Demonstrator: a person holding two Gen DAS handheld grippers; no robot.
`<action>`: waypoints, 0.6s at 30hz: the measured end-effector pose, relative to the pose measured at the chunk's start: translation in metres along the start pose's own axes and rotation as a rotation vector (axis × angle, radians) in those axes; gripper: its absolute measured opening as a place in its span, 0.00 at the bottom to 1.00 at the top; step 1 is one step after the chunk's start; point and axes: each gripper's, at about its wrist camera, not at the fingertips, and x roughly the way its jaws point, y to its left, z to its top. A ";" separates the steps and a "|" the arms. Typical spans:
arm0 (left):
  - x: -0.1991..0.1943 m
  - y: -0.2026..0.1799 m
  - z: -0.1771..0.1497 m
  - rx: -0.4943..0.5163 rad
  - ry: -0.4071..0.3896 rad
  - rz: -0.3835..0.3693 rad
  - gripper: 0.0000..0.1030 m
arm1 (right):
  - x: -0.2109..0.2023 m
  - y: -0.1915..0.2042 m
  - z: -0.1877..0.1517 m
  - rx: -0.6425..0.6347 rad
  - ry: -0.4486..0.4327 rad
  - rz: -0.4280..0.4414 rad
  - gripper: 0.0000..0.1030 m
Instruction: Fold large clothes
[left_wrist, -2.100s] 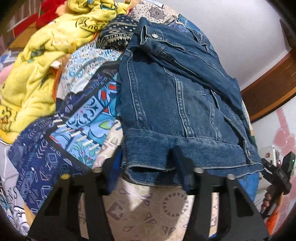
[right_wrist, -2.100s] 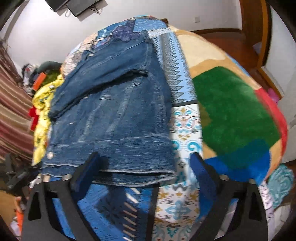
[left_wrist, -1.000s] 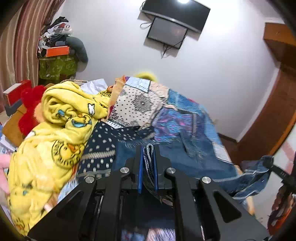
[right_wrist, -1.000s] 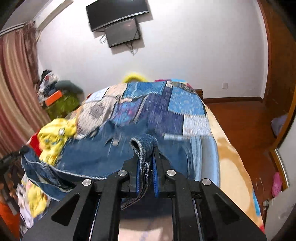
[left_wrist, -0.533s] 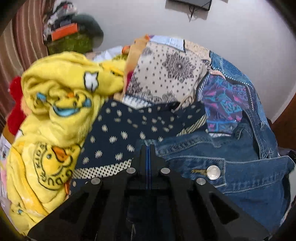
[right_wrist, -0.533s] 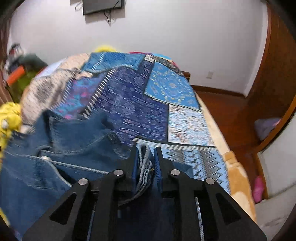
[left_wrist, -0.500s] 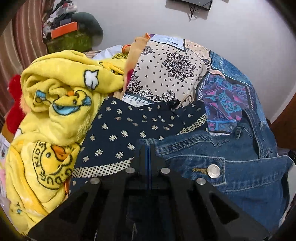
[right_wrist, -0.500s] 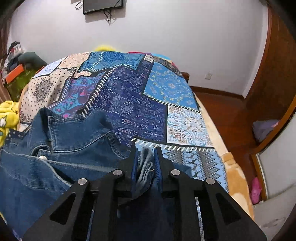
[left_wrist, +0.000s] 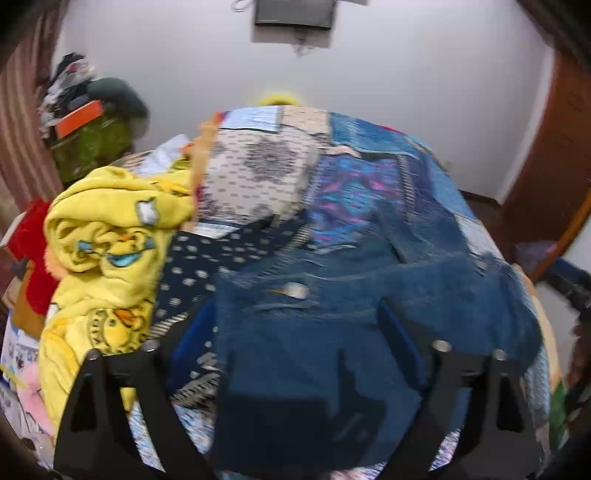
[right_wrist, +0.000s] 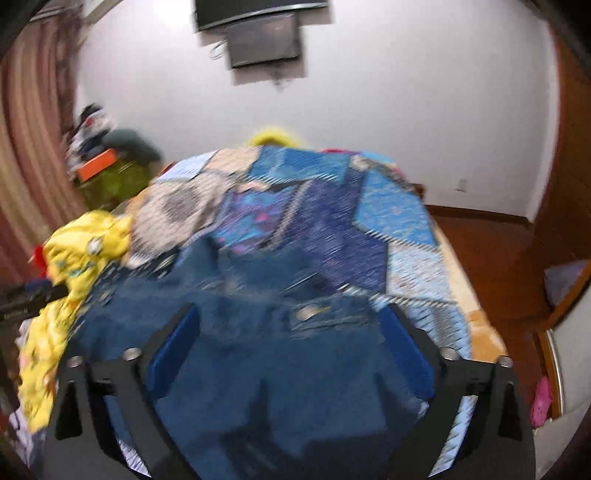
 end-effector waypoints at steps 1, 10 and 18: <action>-0.002 -0.009 -0.003 0.009 0.000 -0.024 0.90 | 0.006 0.005 -0.005 -0.006 0.016 0.013 1.00; 0.051 -0.054 -0.041 0.083 0.127 -0.066 0.92 | 0.067 0.033 -0.052 -0.118 0.204 0.006 1.00; 0.073 -0.049 -0.076 0.170 0.131 -0.022 1.00 | 0.068 -0.006 -0.071 -0.133 0.239 -0.034 1.00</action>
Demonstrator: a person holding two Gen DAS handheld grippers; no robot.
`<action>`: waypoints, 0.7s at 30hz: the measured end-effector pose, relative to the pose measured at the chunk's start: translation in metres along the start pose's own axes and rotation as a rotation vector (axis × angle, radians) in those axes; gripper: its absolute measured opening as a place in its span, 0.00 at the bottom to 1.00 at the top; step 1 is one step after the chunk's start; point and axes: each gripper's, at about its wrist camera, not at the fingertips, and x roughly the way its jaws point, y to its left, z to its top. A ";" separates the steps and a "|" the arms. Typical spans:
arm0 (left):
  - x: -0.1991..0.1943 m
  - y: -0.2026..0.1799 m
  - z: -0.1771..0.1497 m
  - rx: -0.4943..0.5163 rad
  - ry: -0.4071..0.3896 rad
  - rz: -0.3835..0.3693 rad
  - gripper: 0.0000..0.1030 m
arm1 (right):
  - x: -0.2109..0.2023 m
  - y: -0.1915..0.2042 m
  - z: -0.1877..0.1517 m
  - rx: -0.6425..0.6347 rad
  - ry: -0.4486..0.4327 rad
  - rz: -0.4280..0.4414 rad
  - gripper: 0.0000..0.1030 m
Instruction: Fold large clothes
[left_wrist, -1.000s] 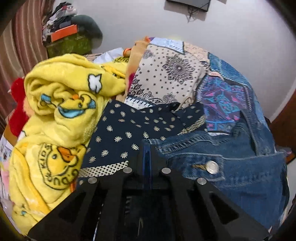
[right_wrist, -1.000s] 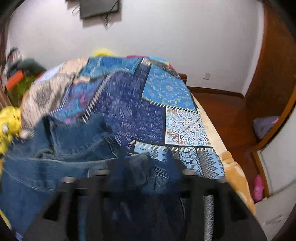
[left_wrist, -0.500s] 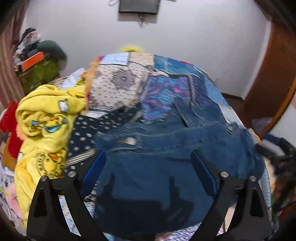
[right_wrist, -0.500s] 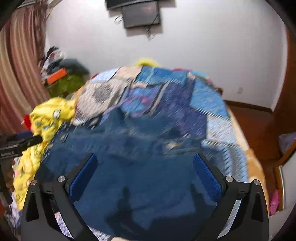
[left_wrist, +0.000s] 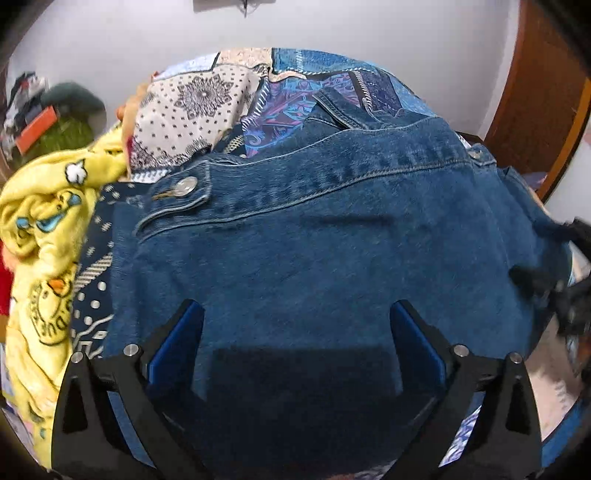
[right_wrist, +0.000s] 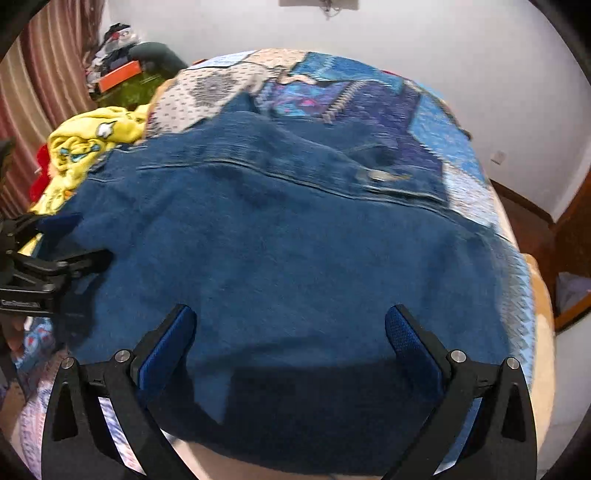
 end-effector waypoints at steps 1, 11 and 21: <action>-0.002 0.003 -0.004 0.007 -0.002 -0.009 1.00 | 0.000 -0.007 -0.003 0.004 0.004 -0.016 1.00; -0.032 0.045 -0.047 -0.041 -0.011 0.095 1.00 | -0.023 -0.069 -0.039 0.173 0.048 -0.066 1.00; -0.061 0.125 -0.088 -0.410 0.088 0.026 0.99 | -0.061 -0.113 -0.063 0.407 0.103 -0.037 1.00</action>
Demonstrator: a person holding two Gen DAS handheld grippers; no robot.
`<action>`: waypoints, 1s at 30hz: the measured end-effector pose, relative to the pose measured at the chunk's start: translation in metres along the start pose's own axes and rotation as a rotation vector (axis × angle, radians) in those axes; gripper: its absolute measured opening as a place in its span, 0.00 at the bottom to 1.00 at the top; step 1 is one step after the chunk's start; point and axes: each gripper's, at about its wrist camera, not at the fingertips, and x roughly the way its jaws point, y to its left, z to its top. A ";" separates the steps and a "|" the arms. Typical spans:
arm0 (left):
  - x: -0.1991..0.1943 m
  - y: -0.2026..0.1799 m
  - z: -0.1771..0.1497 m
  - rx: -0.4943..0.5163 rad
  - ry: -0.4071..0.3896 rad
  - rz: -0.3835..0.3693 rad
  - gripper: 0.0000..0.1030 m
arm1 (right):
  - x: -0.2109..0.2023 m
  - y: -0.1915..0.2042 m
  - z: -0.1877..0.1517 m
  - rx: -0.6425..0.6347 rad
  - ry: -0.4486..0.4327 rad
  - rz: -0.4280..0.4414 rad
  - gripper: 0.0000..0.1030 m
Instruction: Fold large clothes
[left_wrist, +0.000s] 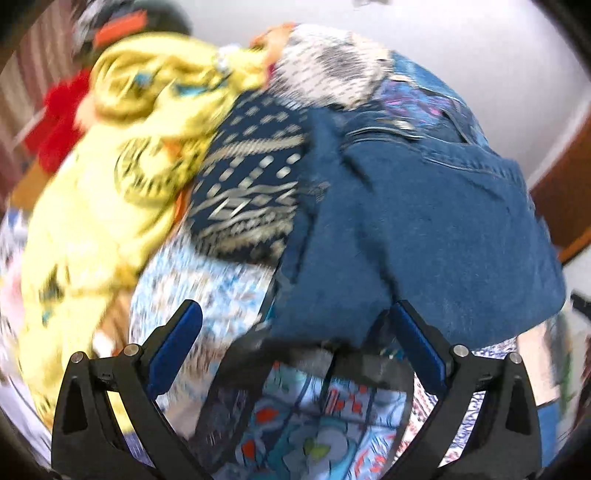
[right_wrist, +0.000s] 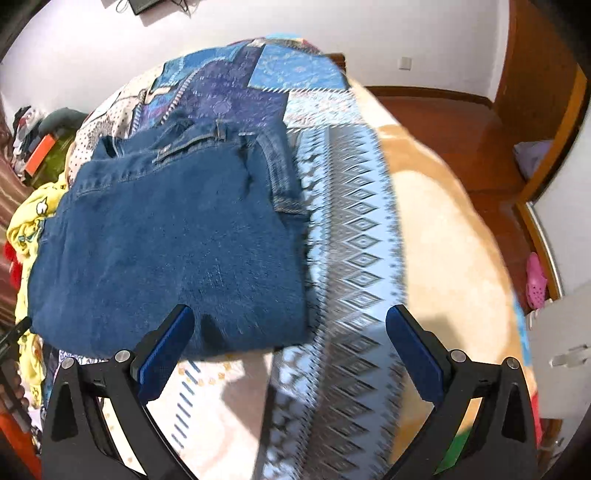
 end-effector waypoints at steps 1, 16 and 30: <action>-0.002 0.007 -0.002 -0.050 0.013 -0.025 0.99 | -0.006 0.001 -0.001 -0.004 -0.004 0.001 1.00; 0.041 0.000 -0.037 -0.421 0.104 -0.531 0.87 | -0.027 0.039 -0.012 -0.094 -0.070 0.090 1.00; 0.048 -0.033 -0.001 -0.381 -0.101 -0.435 0.35 | 0.006 0.053 -0.015 -0.125 0.015 0.032 1.00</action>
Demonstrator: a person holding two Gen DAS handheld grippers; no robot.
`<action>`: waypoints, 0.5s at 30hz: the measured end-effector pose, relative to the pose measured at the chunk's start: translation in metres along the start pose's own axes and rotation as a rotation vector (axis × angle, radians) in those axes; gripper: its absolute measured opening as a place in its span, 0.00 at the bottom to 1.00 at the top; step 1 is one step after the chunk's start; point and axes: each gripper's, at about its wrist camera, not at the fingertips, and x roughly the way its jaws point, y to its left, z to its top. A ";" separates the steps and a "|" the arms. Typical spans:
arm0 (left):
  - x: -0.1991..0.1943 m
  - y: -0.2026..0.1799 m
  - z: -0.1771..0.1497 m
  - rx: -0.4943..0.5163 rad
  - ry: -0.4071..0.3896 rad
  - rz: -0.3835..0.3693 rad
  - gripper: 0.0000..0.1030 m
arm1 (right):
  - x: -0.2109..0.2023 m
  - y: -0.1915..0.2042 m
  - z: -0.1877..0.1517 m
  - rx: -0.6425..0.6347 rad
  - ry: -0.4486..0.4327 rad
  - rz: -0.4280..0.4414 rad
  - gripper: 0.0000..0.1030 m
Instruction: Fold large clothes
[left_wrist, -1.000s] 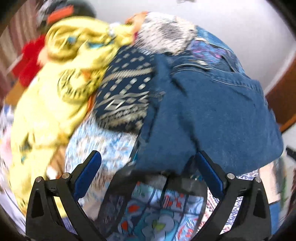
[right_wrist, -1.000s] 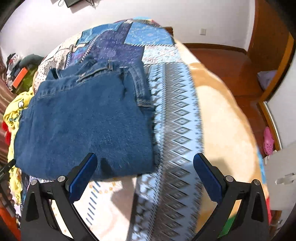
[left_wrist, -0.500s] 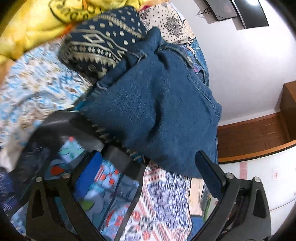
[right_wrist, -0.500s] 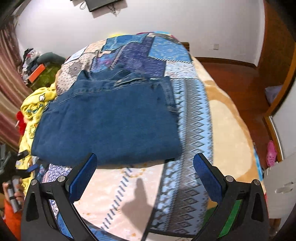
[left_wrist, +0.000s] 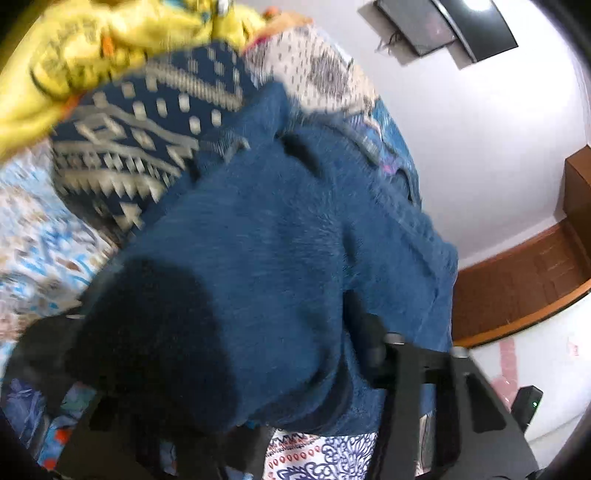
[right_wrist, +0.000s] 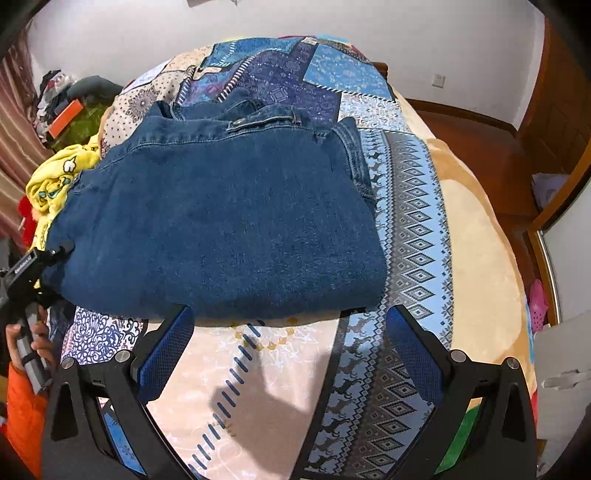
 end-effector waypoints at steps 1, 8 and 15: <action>-0.007 -0.004 0.003 0.003 -0.016 -0.003 0.30 | -0.001 0.004 0.001 -0.004 0.000 0.003 1.00; -0.062 -0.058 0.023 0.127 -0.177 -0.038 0.27 | -0.013 0.050 0.018 -0.080 -0.046 0.042 1.00; -0.125 -0.109 0.026 0.353 -0.302 -0.020 0.27 | 0.018 0.128 0.034 -0.156 -0.039 0.157 1.00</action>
